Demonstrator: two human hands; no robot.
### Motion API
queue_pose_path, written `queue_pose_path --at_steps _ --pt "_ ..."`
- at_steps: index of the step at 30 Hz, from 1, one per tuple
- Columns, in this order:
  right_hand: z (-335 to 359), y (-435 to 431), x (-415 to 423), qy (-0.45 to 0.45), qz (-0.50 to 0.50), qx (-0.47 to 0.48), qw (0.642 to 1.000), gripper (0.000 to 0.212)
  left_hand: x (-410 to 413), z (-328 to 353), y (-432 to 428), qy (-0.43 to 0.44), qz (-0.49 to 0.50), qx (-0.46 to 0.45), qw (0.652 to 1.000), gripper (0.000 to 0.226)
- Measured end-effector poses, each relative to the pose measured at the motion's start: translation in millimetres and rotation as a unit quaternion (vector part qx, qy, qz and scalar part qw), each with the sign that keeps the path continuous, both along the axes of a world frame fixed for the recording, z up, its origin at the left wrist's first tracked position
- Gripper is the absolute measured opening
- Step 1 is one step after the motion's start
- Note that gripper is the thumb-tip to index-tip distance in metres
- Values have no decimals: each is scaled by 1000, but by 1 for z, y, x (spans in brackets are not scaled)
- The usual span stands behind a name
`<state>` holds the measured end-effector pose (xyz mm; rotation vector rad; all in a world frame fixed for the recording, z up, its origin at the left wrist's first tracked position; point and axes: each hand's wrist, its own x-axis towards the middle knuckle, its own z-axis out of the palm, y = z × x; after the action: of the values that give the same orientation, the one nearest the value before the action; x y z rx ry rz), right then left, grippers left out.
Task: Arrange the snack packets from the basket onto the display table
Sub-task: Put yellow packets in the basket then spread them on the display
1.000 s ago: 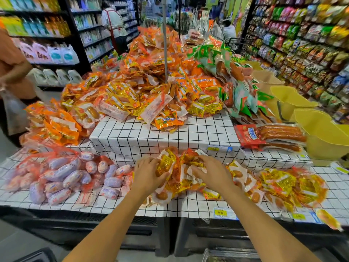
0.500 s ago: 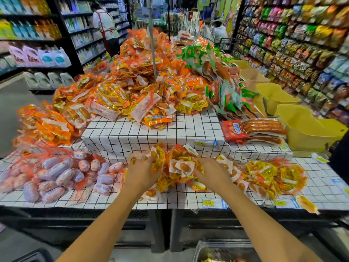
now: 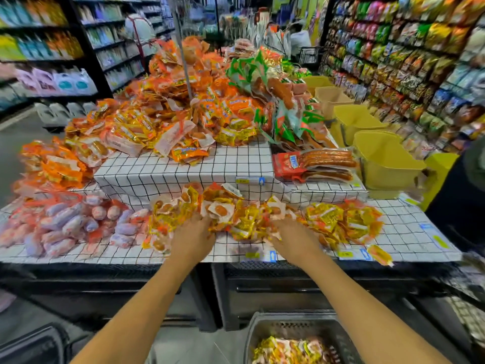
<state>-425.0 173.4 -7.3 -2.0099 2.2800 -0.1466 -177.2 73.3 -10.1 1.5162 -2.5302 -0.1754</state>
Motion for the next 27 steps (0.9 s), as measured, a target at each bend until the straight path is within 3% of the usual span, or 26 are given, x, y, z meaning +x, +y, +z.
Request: queue_pose_path --at_steps 7,14,20,27 --pt "-20 97 -69 50 10 23 998 38 -75 -21 92 -41 -33 29 998 26" --pt "-72 188 -110 32 -61 107 992 37 -127 -75 170 -85 -103 113 984 15" --pt "-142 238 -114 -33 -128 185 974 39 -133 -162 206 -120 -102 232 960 17" --pt "-278 271 -120 -109 -179 293 933 32 -127 -300 249 -139 -43 341 929 33"
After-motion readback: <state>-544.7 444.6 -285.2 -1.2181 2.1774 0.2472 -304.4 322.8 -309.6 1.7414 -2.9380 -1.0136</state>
